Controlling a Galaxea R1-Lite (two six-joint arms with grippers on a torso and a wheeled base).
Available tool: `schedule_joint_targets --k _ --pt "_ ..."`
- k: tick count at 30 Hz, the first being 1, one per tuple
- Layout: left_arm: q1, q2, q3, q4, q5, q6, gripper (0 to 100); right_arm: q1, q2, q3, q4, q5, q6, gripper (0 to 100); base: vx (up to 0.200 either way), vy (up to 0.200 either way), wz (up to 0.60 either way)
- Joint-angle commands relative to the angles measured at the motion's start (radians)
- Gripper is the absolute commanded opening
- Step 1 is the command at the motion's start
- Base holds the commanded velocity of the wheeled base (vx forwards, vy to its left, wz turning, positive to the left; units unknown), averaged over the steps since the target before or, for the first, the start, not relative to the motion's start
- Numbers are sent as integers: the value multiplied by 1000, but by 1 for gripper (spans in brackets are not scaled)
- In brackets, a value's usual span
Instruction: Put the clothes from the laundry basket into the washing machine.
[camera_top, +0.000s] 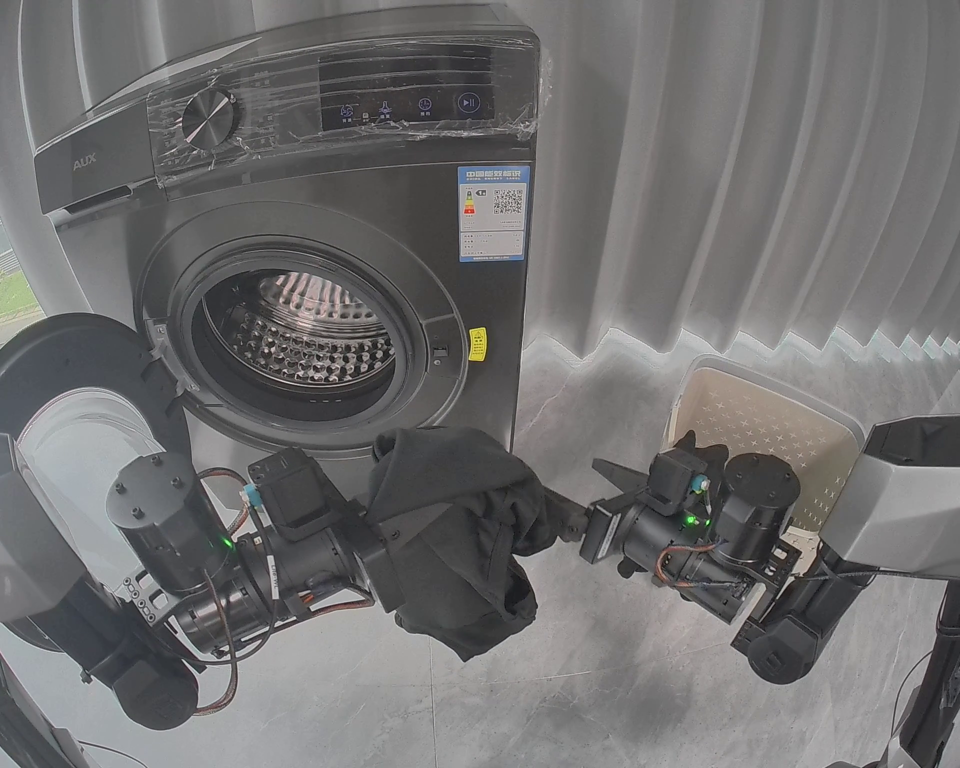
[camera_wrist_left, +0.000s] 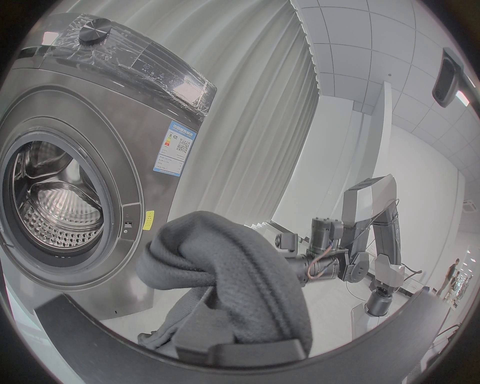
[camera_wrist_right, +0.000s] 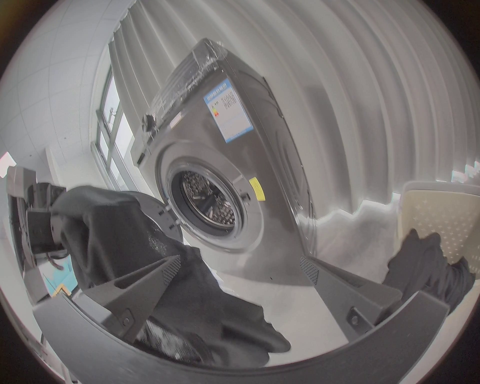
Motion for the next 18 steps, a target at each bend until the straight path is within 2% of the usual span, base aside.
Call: schedule_joint_targets --k 1,5,9,10,12,18 --pt "3 5 -13 -1 0 -12 0 -25 14 91 -3 1 -21 100 0 0 0" --pt "3 11 -13 -1 2 -12 0 -25 10 117 -4 4 -21 100 0 0 0" --pt "6 25 -24 -1 5 -12 0 -16 -20 118 -7 27 -21 100 0 0 0" --pt "8 30 -29 -1 5 -12 0 -11 -39 126 -6 67 -24 100 0 0 0" --pt "21 30 -30 -1 5 -12 0 -10 -43 137 -7 85 -24 100 0 0 0" --pt "67 50 -56 -1 -1 -12 0 -4 -44 196 -7 90 -36 100 0 0 0"
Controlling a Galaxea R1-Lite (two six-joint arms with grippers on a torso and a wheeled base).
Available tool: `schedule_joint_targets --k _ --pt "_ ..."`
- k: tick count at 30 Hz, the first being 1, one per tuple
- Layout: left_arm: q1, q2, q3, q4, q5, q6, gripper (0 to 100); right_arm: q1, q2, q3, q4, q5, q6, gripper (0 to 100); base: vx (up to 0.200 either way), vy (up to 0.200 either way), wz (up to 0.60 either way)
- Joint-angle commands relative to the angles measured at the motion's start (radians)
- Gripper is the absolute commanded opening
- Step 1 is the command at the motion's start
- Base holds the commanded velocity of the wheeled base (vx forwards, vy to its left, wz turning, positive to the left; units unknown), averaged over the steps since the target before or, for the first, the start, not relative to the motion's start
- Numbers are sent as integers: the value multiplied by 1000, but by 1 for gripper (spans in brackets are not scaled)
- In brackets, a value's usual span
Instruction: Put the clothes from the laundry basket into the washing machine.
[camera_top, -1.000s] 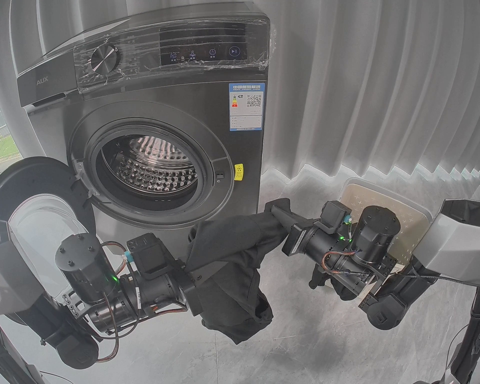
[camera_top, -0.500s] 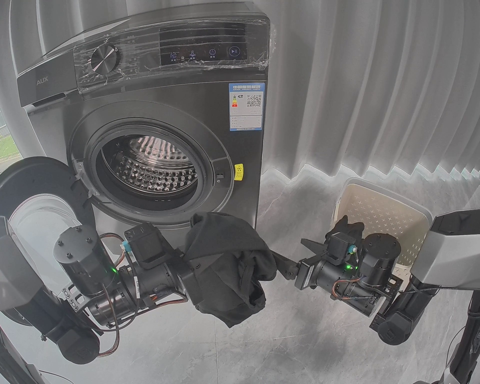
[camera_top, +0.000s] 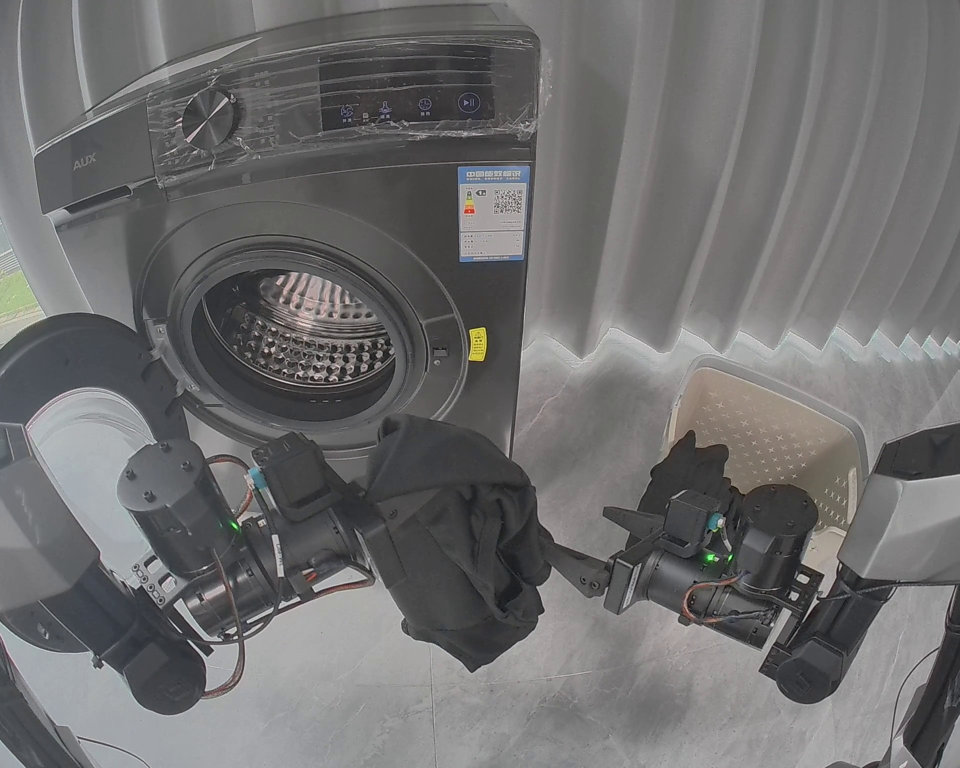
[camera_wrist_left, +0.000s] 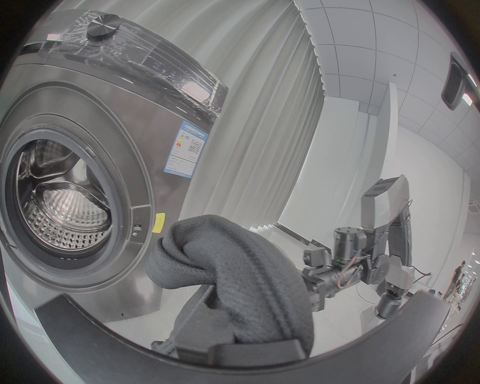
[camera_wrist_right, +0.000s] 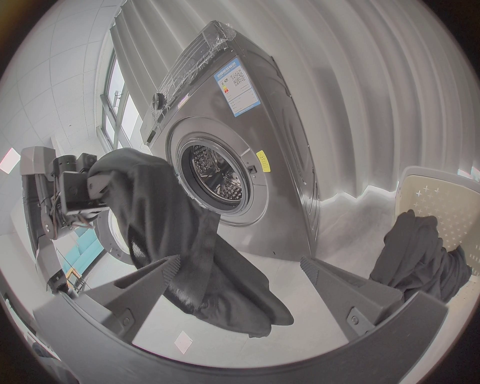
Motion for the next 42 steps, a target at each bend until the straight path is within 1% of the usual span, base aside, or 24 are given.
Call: schedule_joint_targets --k 1,4,6,8,9,10,12,13,14,15,19,20,21,22,28,33,37,38,39,41,42 --pt "32 15 -12 -1 -6 1 0 1 -10 38 -1 1 -2 100 0 0 0" --pt "34 14 -9 -1 -7 1 0 -18 -10 56 -1 1 -9 100 0 0 0" --pt "34 14 -9 -1 -7 2 0 -41 -10 58 1 1 -27 100 0 0 0" --pt "32 14 -9 -1 -7 2 0 -58 -11 53 -1 3 -33 100 0 0 0" --pt "31 15 -11 -1 -7 2 0 -58 -13 50 -1 4 -33 100 0 0 0" --pt "29 15 -12 -1 -7 2 0 -52 -14 49 -1 15 -38 100 0 0 0" --pt "28 15 -14 -1 -7 2 0 -36 -27 52 -1 49 -55 100 0 0 0" --pt "28 15 -14 -1 -7 2 0 -36 -27 52 -1 49 -55 100 0 0 0" --pt "25 18 -15 -1 -12 2 0 2 -33 52 -1 95 -82 100 0 0 0" --pt "25 18 -18 -1 -15 2 0 19 -33 49 -1 116 -93 100 0 0 0" --pt "26 20 -18 -1 -21 2 0 50 -20 23 1 191 -118 100 0 0 0" --pt "26 20 -18 -1 -22 2 0 54 -16 19 1 204 -121 100 0 0 0" --pt "26 20 -15 -1 -22 2 0 59 -2 10 1 227 -125 100 0 0 0" --pt "25 20 -15 -1 -22 2 0 62 7 -2 1 233 -127 100 0 0 0" --pt "20 17 -17 -1 -22 2 0 71 56 -82 4 237 -134 100 0 0 0" --pt "9 17 -15 -1 -22 2 0 82 105 -122 4 237 -136 100 0 0 0" --pt "-8 15 -22 -1 -21 1 0 90 168 -175 3 228 -137 100 0 0 0" --pt "-8 15 -22 -1 -21 1 0 90 168 -175 3 228 -137 100 0 0 0" --pt "-12 14 -26 -1 -19 1 0 93 185 -200 4 225 -137 100 0 0 0" --pt "-14 12 -28 -1 -18 -1 0 94 187 -206 4 224 -137 100 0 0 0" --pt "-14 12 -29 -1 -16 -1 0 96 205 -229 4 213 -137 100 0 0 0"
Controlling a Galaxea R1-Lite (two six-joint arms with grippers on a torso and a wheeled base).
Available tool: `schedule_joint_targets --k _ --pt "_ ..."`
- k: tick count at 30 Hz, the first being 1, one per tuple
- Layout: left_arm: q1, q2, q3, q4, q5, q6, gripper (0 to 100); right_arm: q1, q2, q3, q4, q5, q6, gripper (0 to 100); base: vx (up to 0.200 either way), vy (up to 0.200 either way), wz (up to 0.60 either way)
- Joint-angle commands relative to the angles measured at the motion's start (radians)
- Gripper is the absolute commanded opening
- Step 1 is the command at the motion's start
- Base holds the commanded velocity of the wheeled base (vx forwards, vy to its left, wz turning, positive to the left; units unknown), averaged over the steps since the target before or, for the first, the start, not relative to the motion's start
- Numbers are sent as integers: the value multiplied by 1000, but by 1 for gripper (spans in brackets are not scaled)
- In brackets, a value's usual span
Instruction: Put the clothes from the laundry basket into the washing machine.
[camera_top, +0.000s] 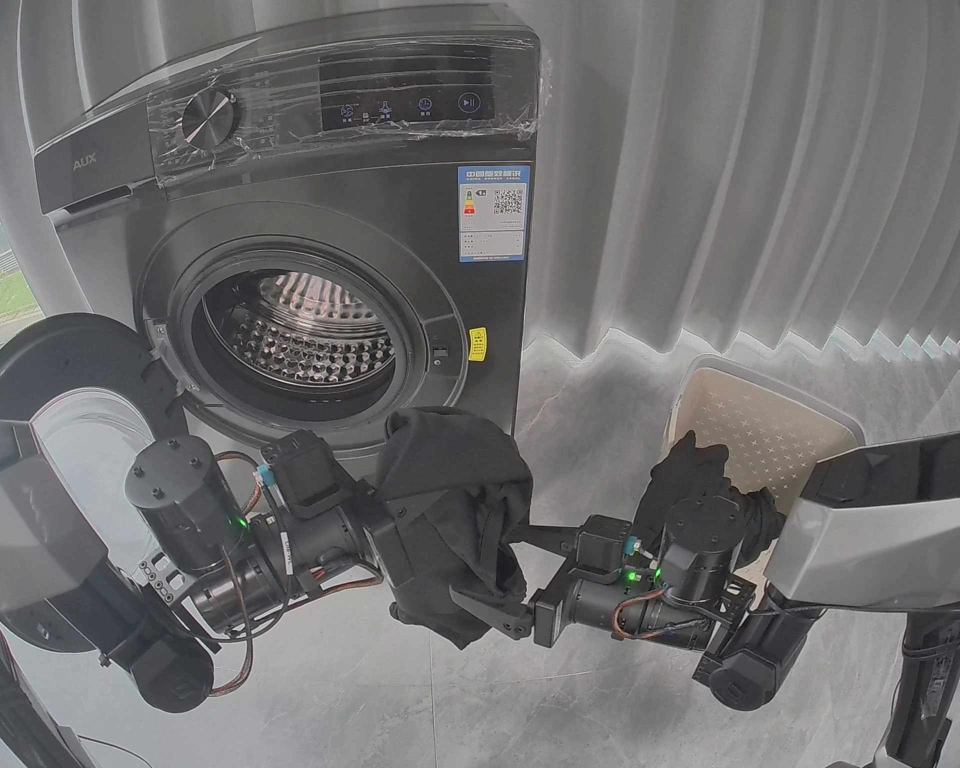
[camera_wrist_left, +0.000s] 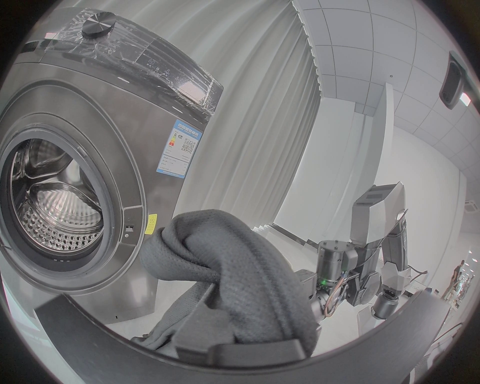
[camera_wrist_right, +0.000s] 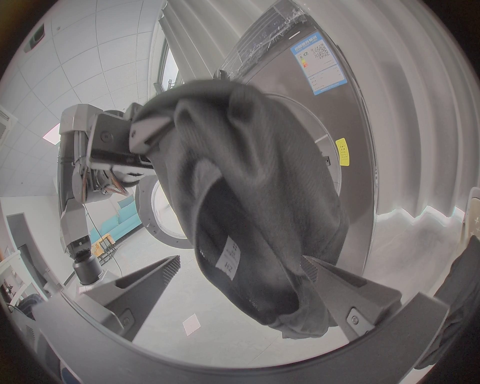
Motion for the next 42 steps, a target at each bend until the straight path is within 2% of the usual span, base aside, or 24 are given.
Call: schedule_joint_targets --k 1,12,20,21,29,32,34,35,38,42 --pt "-8 -3 -9 -1 3 -1 0 9 68 -59 0 -22 2 100 0 0 0" --pt "-11 -1 -15 -1 3 -1 0 21 131 -182 0 -62 6 100 0 0 0" --pt "-19 -1 -18 -1 11 -3 0 46 155 -192 0 -63 8 100 0 0 0" --pt "-18 -3 -18 -1 11 -5 0 46 155 -192 0 -65 9 0 0 0 0" --pt "-15 0 -24 -1 13 -15 0 70 148 -179 -1 -65 12 0 0 0 0" --pt "-8 8 -35 1 13 -17 0 92 125 -140 -1 -66 12 0 0 0 0" --pt "-5 19 -45 1 22 -18 0 104 102 -117 -1 -66 14 0 0 0 0" --pt "2 37 -65 1 46 -28 0 118 67 -76 -1 -66 12 0 0 0 0" --pt "12 66 -96 1 77 -40 0 136 17 -28 -1 -66 14 0 0 0 0" --pt "31 106 -118 1 80 -40 0 147 -35 18 0 -65 14 0 0 0 0"
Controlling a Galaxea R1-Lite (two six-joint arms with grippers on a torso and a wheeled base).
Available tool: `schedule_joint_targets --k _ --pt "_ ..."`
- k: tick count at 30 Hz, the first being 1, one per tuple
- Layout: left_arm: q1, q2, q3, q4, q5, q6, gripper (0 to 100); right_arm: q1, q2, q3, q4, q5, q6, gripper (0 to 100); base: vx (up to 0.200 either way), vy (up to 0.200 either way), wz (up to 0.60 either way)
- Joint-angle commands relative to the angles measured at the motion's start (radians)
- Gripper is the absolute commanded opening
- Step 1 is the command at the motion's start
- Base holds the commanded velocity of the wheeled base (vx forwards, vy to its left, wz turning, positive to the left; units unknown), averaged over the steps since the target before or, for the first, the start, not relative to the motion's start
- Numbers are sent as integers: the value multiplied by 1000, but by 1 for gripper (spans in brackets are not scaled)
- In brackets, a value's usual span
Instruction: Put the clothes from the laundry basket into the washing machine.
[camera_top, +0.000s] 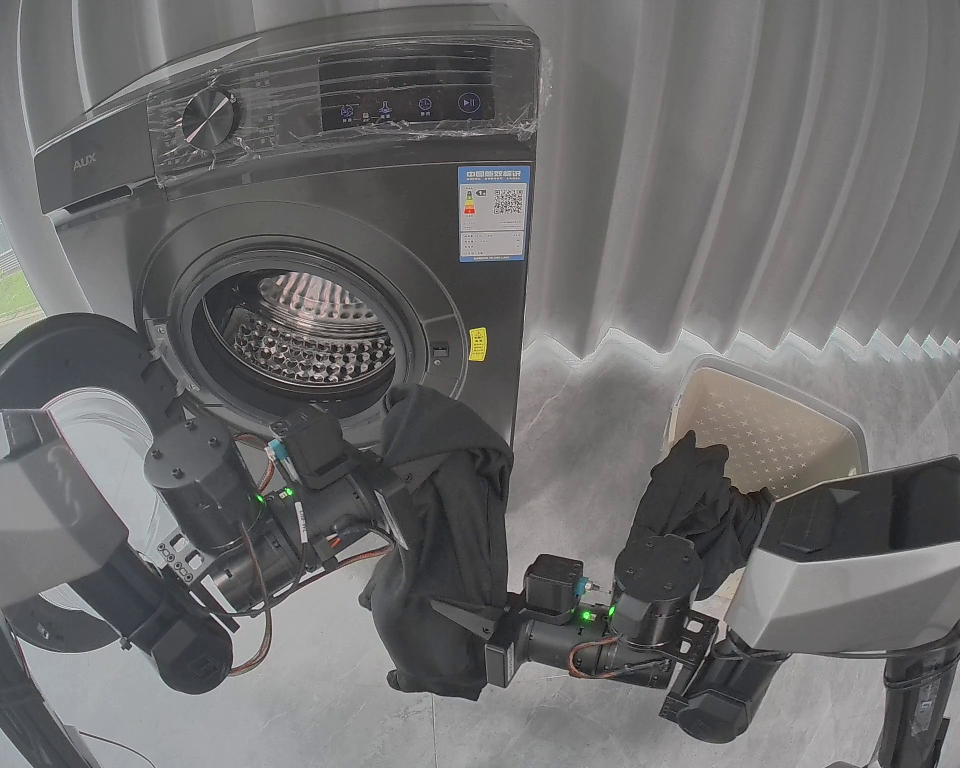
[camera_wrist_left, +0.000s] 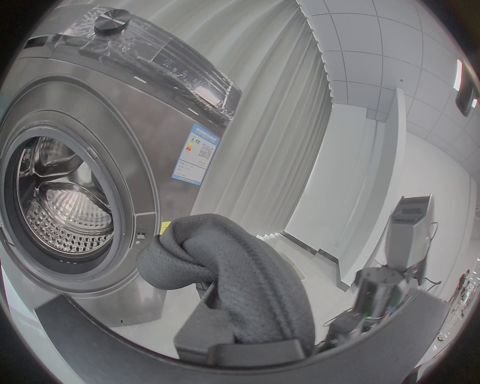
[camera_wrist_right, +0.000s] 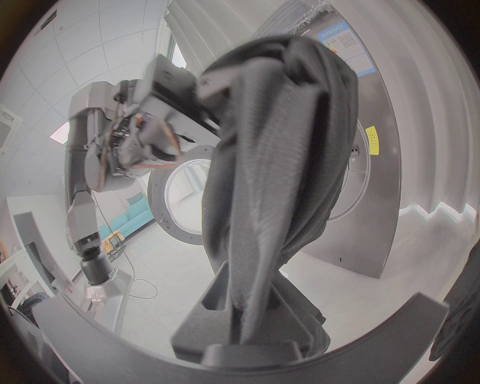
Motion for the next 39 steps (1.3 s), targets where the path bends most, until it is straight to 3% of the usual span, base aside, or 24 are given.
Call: schedule_joint_targets --k 1,10,11,16,24,31,35,39 --pt "21 73 -36 -1 10 -2 0 23 -95 68 1 1 1 0 0 0 0" --pt "38 106 -46 -2 10 -3 0 21 -116 90 1 3 1 0 0 0 0" --pt "40 106 -47 -2 10 -5 100 18 -116 90 1 3 1 0 0 0 0" --pt "41 88 -15 -2 11 -39 100 -26 -110 85 1 1 1 0 0 0 0" --pt "40 26 69 -2 2 -40 100 -135 -102 73 1 12 -4 0 0 0 0" --pt "64 -6 114 -2 -4 -40 100 -138 -98 73 1 14 -1 0 0 0 0" --pt "72 -7 131 -4 -24 -31 100 -131 -99 56 1 12 4 0 0 0 0" --pt "95 -7 163 -4 -58 30 100 -129 -99 29 1 6 39 0 0 0 0"
